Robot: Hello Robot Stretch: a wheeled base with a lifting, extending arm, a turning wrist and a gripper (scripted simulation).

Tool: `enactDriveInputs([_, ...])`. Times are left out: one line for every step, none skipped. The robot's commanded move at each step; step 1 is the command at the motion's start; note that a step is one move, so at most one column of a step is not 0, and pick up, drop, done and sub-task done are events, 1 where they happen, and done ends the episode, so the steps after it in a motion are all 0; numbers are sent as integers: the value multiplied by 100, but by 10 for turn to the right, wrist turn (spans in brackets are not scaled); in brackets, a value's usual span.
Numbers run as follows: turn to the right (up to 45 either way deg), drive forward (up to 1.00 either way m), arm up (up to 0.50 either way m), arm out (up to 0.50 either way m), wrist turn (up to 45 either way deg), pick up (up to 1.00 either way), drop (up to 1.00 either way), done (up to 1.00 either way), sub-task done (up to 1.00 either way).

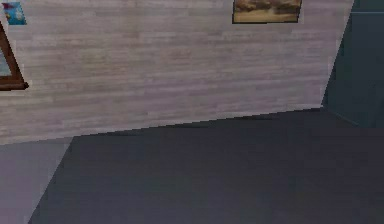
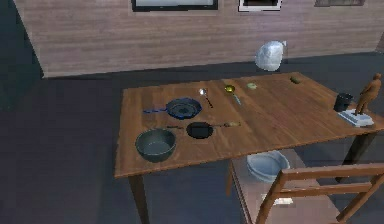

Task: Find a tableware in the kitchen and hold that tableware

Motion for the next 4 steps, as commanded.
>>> enactDriveInputs([0,0,30,0,0,0,0,0,0])
enactDriveInputs([0,0,0,50,0,0,0,0,0])
enactDriveInputs([0,0,0,0,450,0,0,0,0])
enactDriveInputs([0,0,0,0,450,0,0,0,0])
